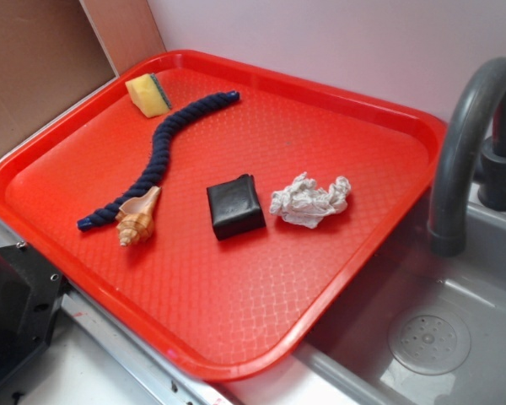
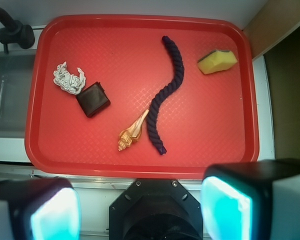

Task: Grab the green sponge.

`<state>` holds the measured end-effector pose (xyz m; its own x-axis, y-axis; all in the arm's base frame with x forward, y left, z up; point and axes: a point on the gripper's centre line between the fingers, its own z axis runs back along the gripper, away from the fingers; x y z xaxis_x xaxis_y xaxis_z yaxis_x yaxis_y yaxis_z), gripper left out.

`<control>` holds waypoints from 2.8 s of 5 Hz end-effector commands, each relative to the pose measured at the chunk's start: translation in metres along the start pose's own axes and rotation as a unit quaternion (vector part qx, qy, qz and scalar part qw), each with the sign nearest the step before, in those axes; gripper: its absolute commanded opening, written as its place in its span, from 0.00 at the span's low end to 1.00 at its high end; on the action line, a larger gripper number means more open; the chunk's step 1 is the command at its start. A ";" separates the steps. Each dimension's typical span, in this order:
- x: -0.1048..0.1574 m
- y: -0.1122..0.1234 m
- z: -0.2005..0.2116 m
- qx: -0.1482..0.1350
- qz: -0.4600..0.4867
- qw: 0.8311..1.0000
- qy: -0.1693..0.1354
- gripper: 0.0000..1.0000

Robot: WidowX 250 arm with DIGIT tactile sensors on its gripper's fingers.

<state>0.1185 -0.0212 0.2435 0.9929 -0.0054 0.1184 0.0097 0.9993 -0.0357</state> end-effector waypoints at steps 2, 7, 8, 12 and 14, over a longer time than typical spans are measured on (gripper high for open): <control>0.017 0.017 -0.009 -0.004 0.094 0.994 -0.056 1.00; 0.087 0.128 -0.097 0.173 0.542 0.794 -0.214 1.00; 0.099 0.146 -0.112 0.198 0.622 0.729 -0.207 1.00; 0.133 0.181 -0.176 0.148 0.642 0.726 -0.196 1.00; 0.127 0.162 -0.205 0.109 0.636 0.749 -0.150 1.00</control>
<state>0.2786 0.1270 0.0381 0.1122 0.9366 0.3321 -0.9802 0.1592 -0.1178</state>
